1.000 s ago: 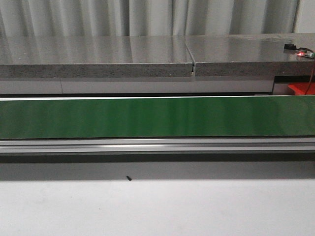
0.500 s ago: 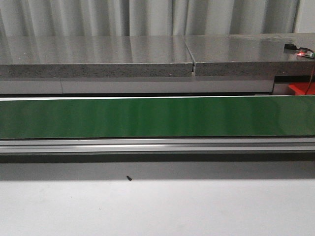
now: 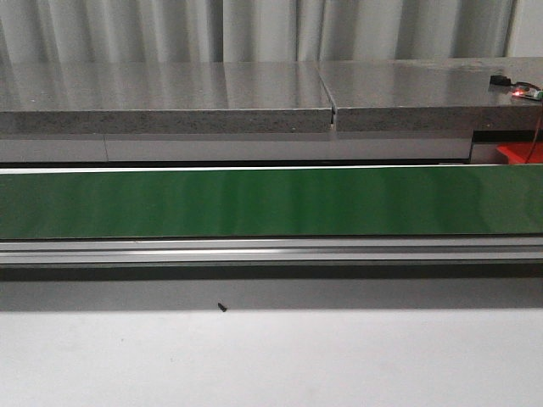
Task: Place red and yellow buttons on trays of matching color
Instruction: 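Reach the left gripper to the cluster and grasp a third red button, then place the third red button on the near end of the belt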
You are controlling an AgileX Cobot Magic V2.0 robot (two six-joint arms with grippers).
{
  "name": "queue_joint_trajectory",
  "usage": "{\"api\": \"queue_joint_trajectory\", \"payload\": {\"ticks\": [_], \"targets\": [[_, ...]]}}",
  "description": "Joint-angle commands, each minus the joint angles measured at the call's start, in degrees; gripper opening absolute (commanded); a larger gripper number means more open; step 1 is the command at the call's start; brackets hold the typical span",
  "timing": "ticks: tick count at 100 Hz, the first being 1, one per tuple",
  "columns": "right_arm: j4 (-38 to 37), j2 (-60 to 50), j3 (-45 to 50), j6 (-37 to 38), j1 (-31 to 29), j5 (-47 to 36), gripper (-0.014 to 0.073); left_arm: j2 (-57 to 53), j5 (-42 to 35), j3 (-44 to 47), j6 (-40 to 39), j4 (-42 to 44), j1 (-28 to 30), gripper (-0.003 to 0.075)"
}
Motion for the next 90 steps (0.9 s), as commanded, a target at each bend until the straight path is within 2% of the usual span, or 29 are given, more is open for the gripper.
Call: {"api": "queue_joint_trajectory", "payload": {"ticks": [1,12,31,43,54,76,90], "targets": [[-0.6,-0.1,-1.6,-0.3,0.1,-3.6,-0.0069,-1.8,-2.2,-1.6,0.0,-1.2,0.0,0.0551],[-0.6,-0.1,-1.6,-0.3,0.1,-3.6,-0.0069,-1.6,-2.6,-1.6,0.3,-1.2,0.0,0.0485],[-0.6,-0.1,-1.6,-0.3,0.1,-3.6,-0.0069,-1.6,-3.4,-1.6,1.1,-1.2,0.0,0.0252],[-0.6,-0.1,-1.6,-0.3,0.1,-3.6,-0.0069,-1.8,-3.7,-1.6,2.1,-1.8,0.0,0.0156],[-0.6,-0.1,-1.6,-0.3,0.1,-3.6,-0.0069,-4.0,-2.9,-1.6,4.9,-3.9,0.0,0.0148],[-0.6,-0.1,-1.6,-0.3,0.1,-3.6,-0.0069,-13.5,-1.5,-1.6,5.0,-3.9,-0.3,0.0148],[-0.6,-0.1,-1.6,-0.3,0.1,-3.6,-0.0069,-15.2,-1.6,-1.6,5.9,-3.9,-5.0,0.0148]]}}
